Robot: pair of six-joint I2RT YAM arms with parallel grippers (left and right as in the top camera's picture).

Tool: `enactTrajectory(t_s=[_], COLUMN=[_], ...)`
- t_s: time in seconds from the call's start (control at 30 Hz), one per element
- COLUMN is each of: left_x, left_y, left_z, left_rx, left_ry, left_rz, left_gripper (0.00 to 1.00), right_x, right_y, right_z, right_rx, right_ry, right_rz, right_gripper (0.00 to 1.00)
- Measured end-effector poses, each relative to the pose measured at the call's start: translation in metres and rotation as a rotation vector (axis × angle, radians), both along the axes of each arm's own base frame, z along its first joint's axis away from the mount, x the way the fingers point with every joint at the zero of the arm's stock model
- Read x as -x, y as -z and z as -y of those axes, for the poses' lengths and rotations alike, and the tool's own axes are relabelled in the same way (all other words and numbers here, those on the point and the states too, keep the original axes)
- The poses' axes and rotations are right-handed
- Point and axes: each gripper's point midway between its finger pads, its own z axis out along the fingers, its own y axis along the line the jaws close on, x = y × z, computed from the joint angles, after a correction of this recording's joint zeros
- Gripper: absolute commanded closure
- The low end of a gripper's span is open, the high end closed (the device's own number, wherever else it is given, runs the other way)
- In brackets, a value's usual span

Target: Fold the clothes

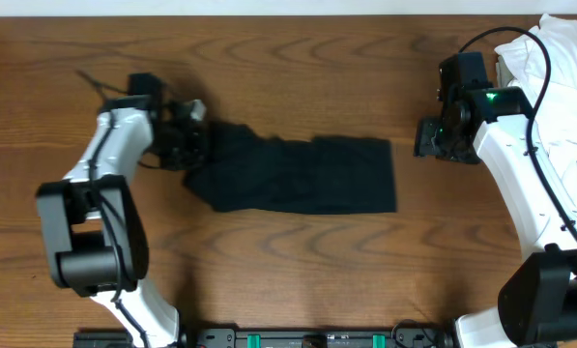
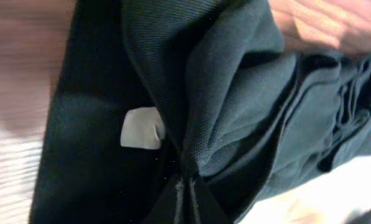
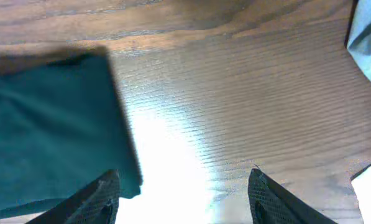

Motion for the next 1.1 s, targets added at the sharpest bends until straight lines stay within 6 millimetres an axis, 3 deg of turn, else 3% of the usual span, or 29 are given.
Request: enactTrajectory(t_s=[0.1, 0.37, 0.4, 0.47, 0.53, 0.63, 0.7, 0.77, 0.93, 1.1], left_x=[0.000, 0.004, 0.004, 0.004, 0.004, 0.005, 0.005, 0.002, -0.010, -0.015], left_y=[0.001, 0.001, 0.001, 0.001, 0.000, -0.002, -0.002, -0.003, -0.003, -0.003], left_z=[-0.013, -0.014, -0.015, -0.019, -0.024, -0.031, -0.033, -0.033, -0.037, -0.039], left_rx=[-0.005, -0.004, -0.004, -0.005, -0.004, -0.008, -0.011, -0.014, -0.032, -0.054], left_ry=[-0.033, -0.037, -0.040, -0.044, -0.059, -0.075, -0.086, -0.080, -0.064, -0.039], left_rz=[-0.007, -0.022, -0.023, -0.020, -0.022, -0.022, -0.022, -0.005, 0.055, 0.089], left_gripper=[0.94, 0.93, 0.89, 0.60, 0.55, 0.39, 0.35, 0.23, 0.09, 0.07], right_x=[0.000, 0.002, 0.002, 0.002, 0.002, 0.002, 0.002, 0.002, 0.002, 0.002], right_y=[0.000, 0.000, 0.000, 0.000, 0.000, 0.000, 0.000, 0.000, 0.001, 0.001], right_z=[0.000, 0.000, 0.000, 0.000, 0.000, 0.000, 0.000, 0.000, 0.000, 0.000], right_rx=[0.000, 0.000, 0.000, 0.000, 0.000, 0.000, 0.000, 0.000, 0.000, 0.001], right_ry=[0.001, 0.003, 0.003, 0.003, 0.003, 0.003, 0.003, 0.003, 0.003, 0.003], right_rz=[0.000, -0.006, -0.006, -0.007, -0.006, -0.007, -0.007, -0.007, -0.007, -0.010], right_gripper=[0.36, 0.36, 0.36, 0.36, 0.36, 0.36, 0.35, 0.35, 0.35, 0.35])
